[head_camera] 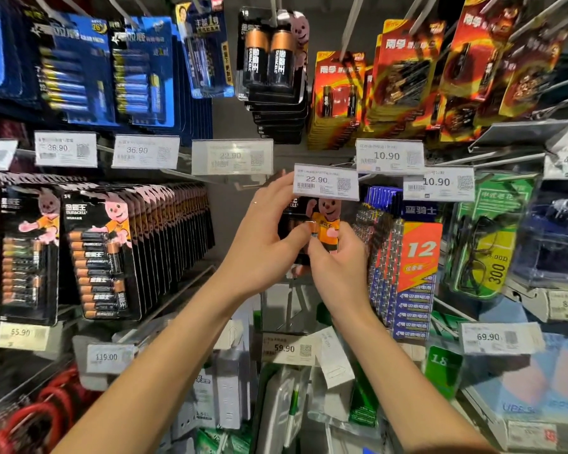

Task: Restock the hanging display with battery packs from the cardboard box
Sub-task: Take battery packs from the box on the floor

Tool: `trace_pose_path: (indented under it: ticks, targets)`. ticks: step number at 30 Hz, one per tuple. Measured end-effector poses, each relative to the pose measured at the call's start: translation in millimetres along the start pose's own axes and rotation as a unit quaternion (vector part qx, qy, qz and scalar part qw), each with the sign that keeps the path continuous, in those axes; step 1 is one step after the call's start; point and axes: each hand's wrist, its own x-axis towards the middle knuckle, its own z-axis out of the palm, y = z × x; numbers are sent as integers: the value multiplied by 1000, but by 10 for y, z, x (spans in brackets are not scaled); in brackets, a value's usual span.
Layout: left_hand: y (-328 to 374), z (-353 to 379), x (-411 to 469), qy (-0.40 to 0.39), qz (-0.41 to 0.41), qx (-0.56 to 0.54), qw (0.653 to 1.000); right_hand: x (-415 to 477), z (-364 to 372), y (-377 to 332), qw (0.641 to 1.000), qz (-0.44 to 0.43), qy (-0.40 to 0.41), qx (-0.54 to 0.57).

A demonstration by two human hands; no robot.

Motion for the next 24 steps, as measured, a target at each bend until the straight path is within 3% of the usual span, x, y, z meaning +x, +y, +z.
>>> trace_pose_path:
  ticks: [4, 8, 22, 24]
  targets:
    - [-19, 5, 12, -32, 24, 15, 999, 34, -9, 53, 999, 15, 29, -5]
    - [-32, 63, -5, -41, 29, 24, 998, 125, 48, 171, 996, 82, 32, -8]
    - [-263, 96, -221, -69, -64, -57, 994, 426, 141, 465, 977, 189, 81, -49]
    - [-276, 85, -337, -69, -74, -59, 993, 372, 116, 455, 974, 184, 90, -97]
